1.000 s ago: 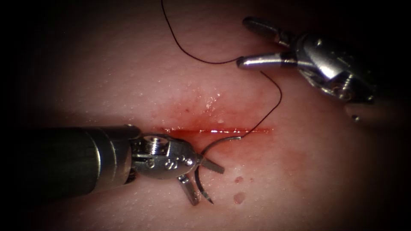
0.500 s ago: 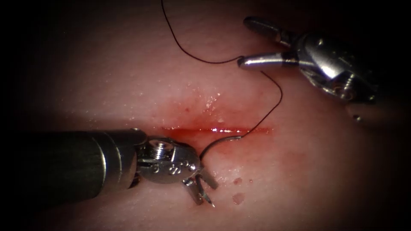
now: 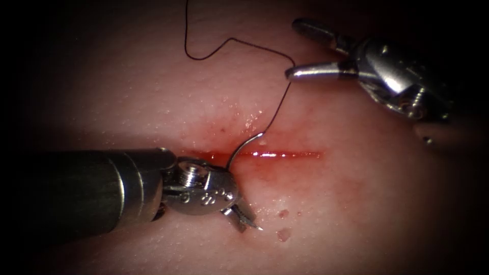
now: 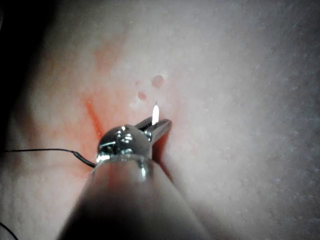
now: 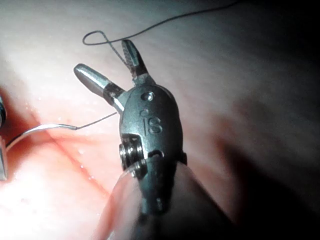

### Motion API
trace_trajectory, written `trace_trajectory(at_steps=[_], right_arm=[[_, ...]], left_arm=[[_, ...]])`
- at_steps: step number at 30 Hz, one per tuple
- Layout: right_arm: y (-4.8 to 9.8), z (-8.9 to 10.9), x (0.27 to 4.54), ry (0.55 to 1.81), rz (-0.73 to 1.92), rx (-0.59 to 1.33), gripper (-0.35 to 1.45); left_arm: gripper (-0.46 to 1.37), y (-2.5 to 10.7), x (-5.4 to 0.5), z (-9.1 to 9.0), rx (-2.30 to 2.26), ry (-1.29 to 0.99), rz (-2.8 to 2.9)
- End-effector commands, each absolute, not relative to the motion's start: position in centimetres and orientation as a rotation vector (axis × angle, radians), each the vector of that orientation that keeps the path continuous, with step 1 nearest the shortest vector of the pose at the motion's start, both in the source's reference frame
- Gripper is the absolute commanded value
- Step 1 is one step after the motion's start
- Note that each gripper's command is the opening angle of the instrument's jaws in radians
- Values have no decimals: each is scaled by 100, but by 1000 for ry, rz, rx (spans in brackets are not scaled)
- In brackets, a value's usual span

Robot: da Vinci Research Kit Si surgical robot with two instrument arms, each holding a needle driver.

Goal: Wound Closure
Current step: Using the gripper on the left, pick up the needle near the tip, then pass the needle from the left end-effector to the right end-effector

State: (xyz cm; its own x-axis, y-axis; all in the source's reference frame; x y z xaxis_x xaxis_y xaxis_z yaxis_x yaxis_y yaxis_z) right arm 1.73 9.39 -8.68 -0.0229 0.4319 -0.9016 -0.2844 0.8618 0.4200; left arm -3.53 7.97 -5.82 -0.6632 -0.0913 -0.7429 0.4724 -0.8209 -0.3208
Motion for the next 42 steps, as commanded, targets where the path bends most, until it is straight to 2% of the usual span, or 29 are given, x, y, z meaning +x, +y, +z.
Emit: trace_trajectory(at_steps=[1,19,42], right_arm=[[938,-869,174,1486,574,137,108],[902,-854,179,1421,635,288,107],[892,-831,184,1376,942,576,100]], left_arm=[[-35,797,-351,-582,1095,719,-2503],[-35,816,-310,-602,1510,473,-2523],[-35,836,-293,-619,1941,183,-2114]])
